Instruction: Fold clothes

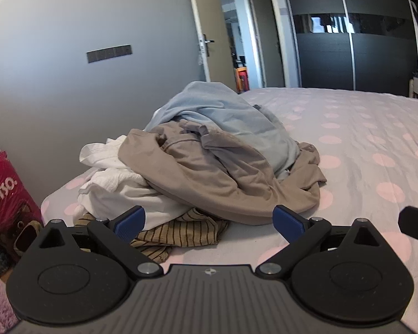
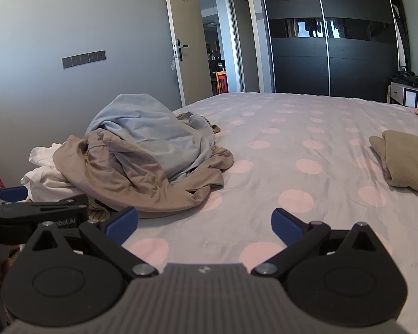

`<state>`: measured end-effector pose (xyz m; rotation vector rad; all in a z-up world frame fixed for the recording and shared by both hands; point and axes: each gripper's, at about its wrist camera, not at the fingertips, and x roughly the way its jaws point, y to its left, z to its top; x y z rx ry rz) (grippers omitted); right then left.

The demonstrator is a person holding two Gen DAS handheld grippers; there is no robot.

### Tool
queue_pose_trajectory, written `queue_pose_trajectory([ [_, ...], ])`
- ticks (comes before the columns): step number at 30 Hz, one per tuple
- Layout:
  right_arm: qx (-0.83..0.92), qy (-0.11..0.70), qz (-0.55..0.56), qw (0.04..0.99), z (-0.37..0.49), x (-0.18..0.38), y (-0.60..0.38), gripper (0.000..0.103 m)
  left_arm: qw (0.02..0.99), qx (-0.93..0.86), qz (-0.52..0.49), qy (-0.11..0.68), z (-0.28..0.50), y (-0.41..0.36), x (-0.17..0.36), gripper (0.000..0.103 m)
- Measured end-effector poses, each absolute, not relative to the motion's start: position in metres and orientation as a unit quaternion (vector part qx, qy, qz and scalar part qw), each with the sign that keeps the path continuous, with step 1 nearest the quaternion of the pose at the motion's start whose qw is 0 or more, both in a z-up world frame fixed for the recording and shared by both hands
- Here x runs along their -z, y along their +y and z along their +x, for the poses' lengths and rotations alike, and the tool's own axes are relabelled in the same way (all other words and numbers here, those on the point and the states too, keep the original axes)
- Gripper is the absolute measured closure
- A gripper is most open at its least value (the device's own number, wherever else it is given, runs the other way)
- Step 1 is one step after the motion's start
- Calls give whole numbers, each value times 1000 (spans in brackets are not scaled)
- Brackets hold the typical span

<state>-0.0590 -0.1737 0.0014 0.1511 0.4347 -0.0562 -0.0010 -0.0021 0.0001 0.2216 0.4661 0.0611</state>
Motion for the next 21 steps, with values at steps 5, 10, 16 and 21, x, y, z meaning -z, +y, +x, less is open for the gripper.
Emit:
queue_pose_trajectory([
  [5,27,215,78,973,-58,-1,-174,0,969,-36,71,232,-4,4,-3,3],
  [10,25,215,79,973,-56,3,-173,0,969,-35,57,239,1,7,-3,6],
  [16,26,220,78,972,-56,7,-173,0,971,-29,54,232,2,8,-2,6],
  [21,25,224,73,971,-54,9,-172,0,971,-34,51,229,2,9,-2,6],
])
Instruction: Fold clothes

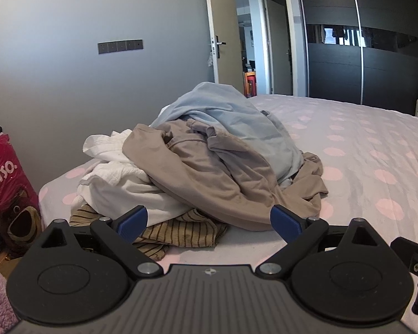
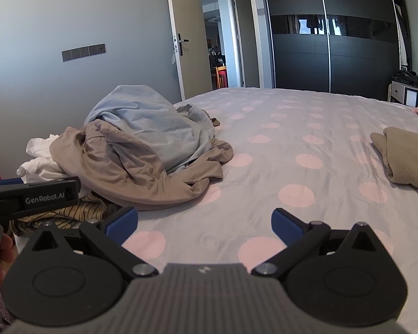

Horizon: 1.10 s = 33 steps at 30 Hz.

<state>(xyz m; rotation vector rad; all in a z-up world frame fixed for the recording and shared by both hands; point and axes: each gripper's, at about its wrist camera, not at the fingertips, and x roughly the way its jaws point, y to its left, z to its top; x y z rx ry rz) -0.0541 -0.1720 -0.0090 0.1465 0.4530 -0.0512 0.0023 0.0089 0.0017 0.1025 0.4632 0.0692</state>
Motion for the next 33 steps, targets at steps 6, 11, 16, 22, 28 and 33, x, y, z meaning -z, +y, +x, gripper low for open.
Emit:
queue_pose_trajectory([
  [6,24,229,75,970,-52,10,-171,0,972,-39,47,227,2,11,-3,6],
  [11,24,228,76,970,-51,11,-170,0,972,-43,51,226,1,12,-3,6],
  [16,24,230,75,970,-50,11,-169,0,972,-43,56,226,1,11,-3,6],
  [22,26,229,76,970,-49,11,-168,0,971,-41,59,229,1,10,-2,6],
  [28,23,233,73,969,-49,13,-166,0,970,-37,59,232,1,11,-1,6],
  [33,25,235,69,969,-49,15,-164,0,969,-34,56,237,2,11,0,6],
])
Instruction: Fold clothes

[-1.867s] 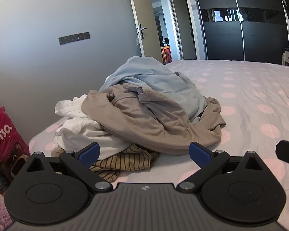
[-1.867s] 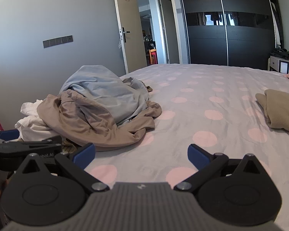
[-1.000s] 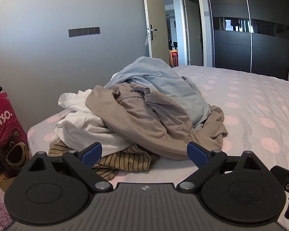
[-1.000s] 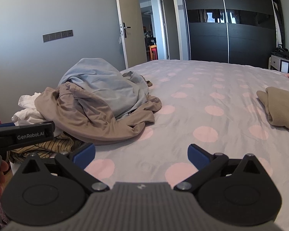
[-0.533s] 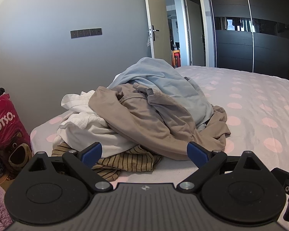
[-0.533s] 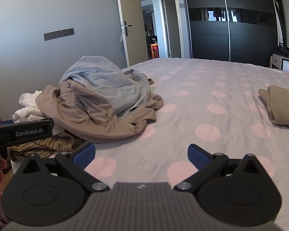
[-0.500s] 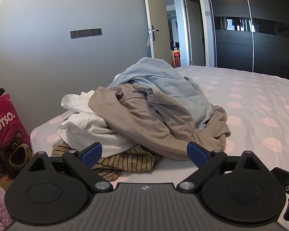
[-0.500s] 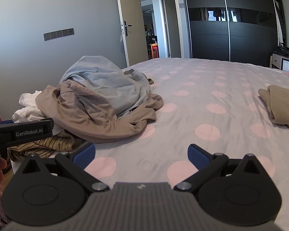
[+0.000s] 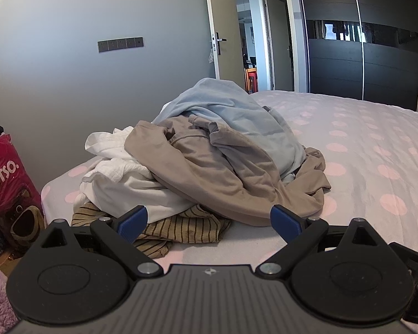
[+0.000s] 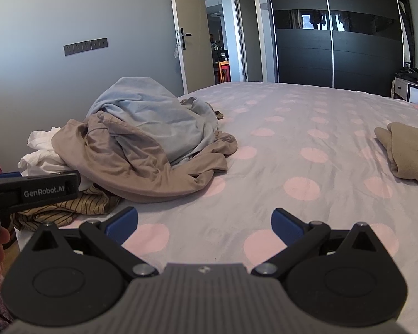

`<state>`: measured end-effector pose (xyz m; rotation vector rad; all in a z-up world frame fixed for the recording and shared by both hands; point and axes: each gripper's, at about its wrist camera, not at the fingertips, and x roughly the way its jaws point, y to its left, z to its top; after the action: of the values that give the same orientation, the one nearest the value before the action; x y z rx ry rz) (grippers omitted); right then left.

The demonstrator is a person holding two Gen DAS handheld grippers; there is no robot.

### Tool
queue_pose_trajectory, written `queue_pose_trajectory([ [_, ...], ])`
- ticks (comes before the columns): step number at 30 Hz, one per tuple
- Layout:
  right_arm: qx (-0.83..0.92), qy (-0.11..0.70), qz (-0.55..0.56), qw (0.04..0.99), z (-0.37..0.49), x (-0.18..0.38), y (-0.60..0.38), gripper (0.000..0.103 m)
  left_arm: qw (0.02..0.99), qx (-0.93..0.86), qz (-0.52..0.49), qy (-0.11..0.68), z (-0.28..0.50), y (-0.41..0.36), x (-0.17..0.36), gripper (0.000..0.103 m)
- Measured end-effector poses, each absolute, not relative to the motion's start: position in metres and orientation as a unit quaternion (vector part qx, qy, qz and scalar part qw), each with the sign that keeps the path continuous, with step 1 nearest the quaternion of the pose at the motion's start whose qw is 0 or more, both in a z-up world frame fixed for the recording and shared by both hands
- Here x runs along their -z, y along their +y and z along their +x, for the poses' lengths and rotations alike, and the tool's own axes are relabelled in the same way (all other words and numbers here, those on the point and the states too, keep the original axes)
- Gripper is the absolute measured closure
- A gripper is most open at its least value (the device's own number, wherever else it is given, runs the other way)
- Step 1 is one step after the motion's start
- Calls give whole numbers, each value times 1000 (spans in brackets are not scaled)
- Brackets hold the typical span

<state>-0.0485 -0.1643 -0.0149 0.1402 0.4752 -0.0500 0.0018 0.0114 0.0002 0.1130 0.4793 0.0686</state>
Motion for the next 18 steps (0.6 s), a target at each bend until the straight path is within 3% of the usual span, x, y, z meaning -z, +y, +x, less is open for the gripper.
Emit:
queue_pose_trajectory([
  [18,24,244,59,968,-49,20,-160,0,968,-30,49,242,2,15,-1,6],
])
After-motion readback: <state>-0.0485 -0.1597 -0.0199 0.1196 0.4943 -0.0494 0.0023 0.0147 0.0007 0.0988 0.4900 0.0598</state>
